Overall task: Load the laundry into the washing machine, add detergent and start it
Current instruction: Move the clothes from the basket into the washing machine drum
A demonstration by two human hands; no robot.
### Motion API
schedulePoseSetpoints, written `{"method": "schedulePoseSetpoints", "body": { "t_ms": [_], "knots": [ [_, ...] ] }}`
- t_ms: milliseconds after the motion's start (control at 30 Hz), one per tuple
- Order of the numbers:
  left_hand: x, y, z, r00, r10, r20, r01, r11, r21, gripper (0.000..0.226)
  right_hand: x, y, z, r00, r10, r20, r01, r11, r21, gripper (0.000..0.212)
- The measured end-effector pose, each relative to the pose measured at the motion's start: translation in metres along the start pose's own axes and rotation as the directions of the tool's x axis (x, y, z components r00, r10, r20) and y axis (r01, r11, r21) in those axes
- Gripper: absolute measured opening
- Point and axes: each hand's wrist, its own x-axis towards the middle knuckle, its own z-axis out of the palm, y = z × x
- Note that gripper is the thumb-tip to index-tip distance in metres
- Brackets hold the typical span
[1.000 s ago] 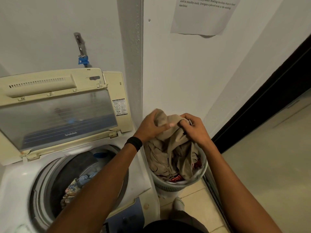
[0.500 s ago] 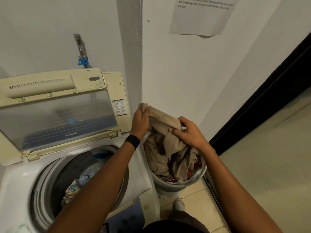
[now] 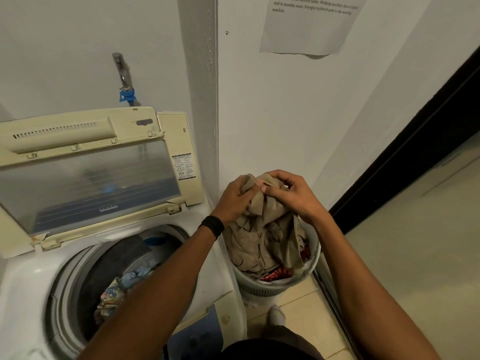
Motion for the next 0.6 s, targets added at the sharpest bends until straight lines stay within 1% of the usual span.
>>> {"method": "schedulePoseSetpoints", "body": {
  "t_ms": [67, 100, 167, 267, 333, 400, 500, 567, 600],
  "knots": [
    [0.001, -0.003, -0.004, 0.998, -0.022, -0.066, 0.021, 1.0, -0.021, 0.019, -0.001, 0.007, -0.005, 0.998, 0.054, 0.021, -0.053, 0.996, -0.066, 0.024],
    [0.001, -0.002, -0.006, 0.997, -0.016, -0.078, 0.014, 0.999, -0.029, 0.02, -0.001, 0.011, -0.008, 0.997, 0.077, 0.017, -0.075, 0.992, -0.102, 0.025],
    [0.0, 0.002, -0.008, 0.995, 0.044, -0.089, -0.045, 0.999, -0.016, 0.026, 0.0, 0.02, -0.013, 0.994, 0.107, 0.016, -0.102, 0.977, -0.188, 0.023],
    [0.0, 0.008, -0.007, 0.987, 0.106, -0.12, -0.105, 0.994, 0.015, 0.025, -0.001, 0.032, -0.023, 0.996, 0.086, 0.004, -0.081, 0.955, -0.284, 0.025],
    [0.002, 0.007, -0.008, 0.981, 0.113, -0.158, -0.114, 0.993, 0.005, 0.025, -0.002, 0.034, -0.03, 0.997, 0.056, -0.061, -0.071, 0.961, -0.267, 0.02],
    [0.003, 0.008, -0.01, 0.977, 0.104, -0.185, -0.111, 0.993, -0.028, 0.018, -0.004, 0.03, -0.035, 0.995, 0.02, -0.101, -0.039, 0.981, -0.189, 0.01],
    [0.005, 0.012, -0.007, 0.98, 0.087, -0.181, -0.111, 0.986, -0.126, 0.005, -0.004, 0.018, -0.026, 0.994, -0.016, -0.106, 0.012, 0.999, -0.032, 0.012],
    [0.003, 0.021, 0.0, 0.992, 0.051, -0.115, -0.074, 0.977, -0.198, 0.016, 0.0, 0.008, -0.014, 0.993, -0.058, -0.102, 0.055, 0.998, -0.029, 0.013],
    [0.002, 0.024, 0.003, 0.997, 0.049, -0.067, -0.061, 0.981, -0.183, 0.023, 0.002, 0.005, -0.008, 0.993, -0.086, -0.083, 0.08, 0.994, -0.071, 0.013]
  ]
}}
